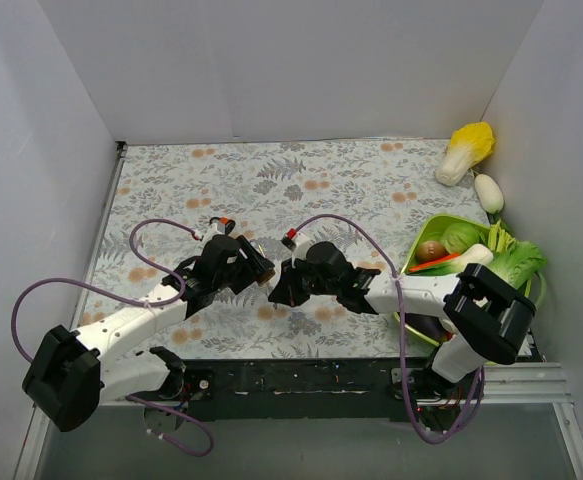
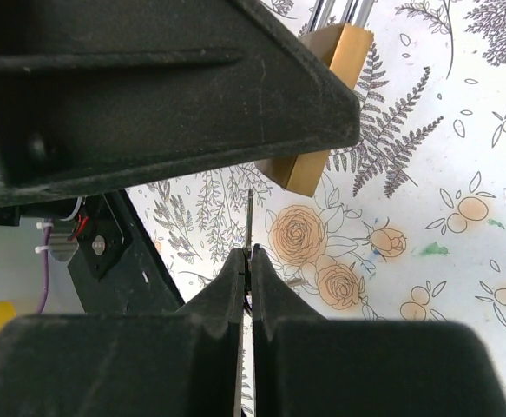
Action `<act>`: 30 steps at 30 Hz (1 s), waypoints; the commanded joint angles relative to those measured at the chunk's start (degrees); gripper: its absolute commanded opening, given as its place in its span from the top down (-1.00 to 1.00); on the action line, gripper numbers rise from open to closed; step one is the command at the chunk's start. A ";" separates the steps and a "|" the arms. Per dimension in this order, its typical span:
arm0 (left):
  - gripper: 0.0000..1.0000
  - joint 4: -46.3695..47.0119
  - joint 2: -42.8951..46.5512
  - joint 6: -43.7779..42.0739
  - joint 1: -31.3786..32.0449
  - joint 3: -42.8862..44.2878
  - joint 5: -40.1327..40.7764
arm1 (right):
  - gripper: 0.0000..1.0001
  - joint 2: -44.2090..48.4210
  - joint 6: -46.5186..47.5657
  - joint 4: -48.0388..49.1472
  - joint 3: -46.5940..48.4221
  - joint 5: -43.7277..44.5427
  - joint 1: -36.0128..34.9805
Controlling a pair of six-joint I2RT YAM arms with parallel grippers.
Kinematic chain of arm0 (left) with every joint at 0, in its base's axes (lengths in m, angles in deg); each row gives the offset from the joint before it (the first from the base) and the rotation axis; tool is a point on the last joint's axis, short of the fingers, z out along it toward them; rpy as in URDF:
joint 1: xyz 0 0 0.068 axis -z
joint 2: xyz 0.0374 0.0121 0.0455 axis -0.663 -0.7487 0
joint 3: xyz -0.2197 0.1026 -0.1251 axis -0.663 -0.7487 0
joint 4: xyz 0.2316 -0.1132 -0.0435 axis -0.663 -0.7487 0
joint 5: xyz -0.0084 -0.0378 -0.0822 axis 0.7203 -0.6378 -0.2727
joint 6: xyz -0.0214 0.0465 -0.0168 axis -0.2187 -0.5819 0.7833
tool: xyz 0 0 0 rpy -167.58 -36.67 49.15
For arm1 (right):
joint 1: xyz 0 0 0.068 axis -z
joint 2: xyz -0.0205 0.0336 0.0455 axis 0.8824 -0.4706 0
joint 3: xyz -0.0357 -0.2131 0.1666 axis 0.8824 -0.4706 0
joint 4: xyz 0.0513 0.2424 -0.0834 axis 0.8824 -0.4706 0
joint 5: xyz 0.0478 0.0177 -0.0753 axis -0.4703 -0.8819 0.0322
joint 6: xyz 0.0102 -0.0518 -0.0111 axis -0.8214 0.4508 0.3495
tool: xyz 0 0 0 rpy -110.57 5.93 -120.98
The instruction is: Unlock with the key
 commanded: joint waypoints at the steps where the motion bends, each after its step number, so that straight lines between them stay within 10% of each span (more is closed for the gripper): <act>1: 1.00 1.84 3.34 -0.11 0.08 0.83 1.14 | 0.97 -0.63 -0.60 3.35 2.56 -2.42 0.69; 30: 1.00 -0.71 3.96 -2.04 -0.01 2.41 2.37 | 0.97 -3.88 -0.78 3.88 4.05 -7.96 3.33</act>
